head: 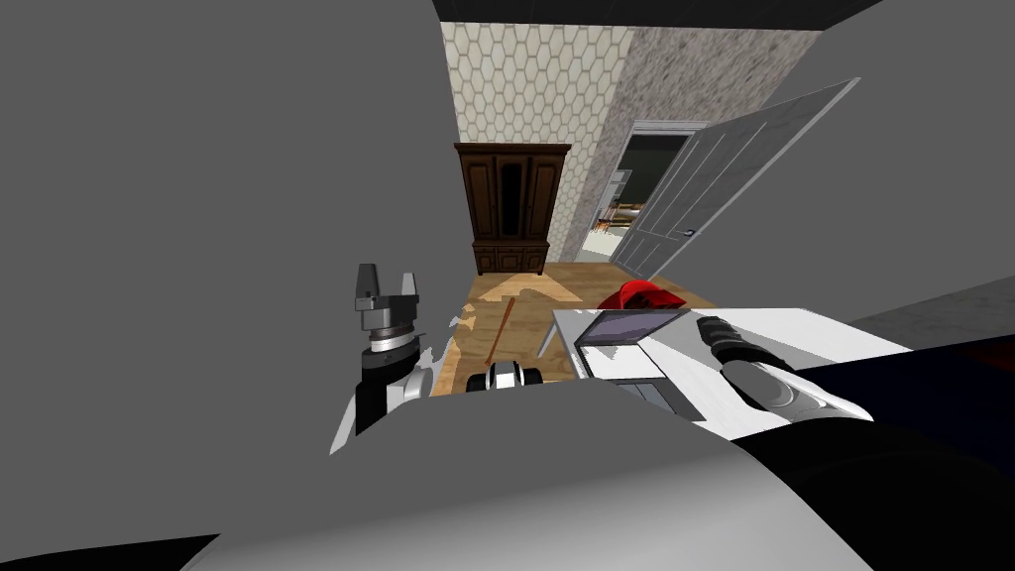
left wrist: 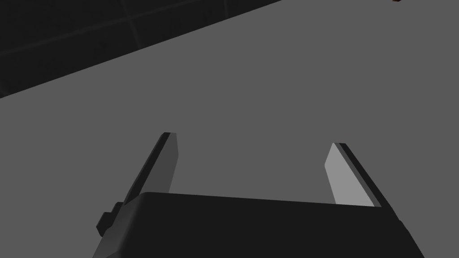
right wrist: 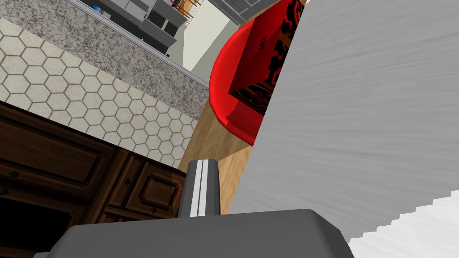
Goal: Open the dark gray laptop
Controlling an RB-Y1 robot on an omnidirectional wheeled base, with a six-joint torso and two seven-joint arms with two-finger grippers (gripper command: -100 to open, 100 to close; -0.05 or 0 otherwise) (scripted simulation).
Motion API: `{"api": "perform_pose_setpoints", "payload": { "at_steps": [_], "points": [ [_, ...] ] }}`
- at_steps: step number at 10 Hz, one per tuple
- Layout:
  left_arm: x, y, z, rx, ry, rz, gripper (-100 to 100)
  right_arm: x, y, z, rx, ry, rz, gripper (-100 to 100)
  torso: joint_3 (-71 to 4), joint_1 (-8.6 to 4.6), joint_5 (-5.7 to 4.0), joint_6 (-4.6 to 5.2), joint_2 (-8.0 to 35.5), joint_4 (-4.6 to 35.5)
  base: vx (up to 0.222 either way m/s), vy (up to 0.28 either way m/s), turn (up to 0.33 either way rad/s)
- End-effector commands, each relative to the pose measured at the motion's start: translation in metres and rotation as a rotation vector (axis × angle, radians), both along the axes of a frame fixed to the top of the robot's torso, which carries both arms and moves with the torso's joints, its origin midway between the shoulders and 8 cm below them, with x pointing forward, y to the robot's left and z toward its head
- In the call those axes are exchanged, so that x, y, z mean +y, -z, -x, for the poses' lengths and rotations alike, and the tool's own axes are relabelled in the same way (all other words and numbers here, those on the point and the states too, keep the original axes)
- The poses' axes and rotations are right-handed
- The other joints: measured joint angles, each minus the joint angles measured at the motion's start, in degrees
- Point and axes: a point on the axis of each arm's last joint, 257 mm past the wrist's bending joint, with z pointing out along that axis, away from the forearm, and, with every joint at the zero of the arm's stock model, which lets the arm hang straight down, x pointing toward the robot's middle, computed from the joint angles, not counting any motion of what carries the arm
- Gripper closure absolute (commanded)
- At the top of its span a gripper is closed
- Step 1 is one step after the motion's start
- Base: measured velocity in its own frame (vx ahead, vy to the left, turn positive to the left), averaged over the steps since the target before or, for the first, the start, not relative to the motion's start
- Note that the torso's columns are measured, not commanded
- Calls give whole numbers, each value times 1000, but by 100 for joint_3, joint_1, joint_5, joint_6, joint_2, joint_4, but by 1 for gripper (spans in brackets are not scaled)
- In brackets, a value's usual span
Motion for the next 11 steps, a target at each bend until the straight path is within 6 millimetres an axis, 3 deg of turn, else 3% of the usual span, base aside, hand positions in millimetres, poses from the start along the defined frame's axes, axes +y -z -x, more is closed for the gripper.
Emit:
{"api": "perform_pose_setpoints", "payload": {
  "at_steps": [1, 11],
  "points": [
    [0, 0, 0, 0, 0, 0, 0, 7, 3, -3, -55, 4, 3, 100, 0, -2, -2, 0, -1, 0, -10, 11, 34],
    [0, 0, 0, 0, 0, 0, 0, 11, 4, -4, -83, 7, 5, 100, -2, -5, -2, 1, -3, -1, -2, 2, 7]
  ]
}}
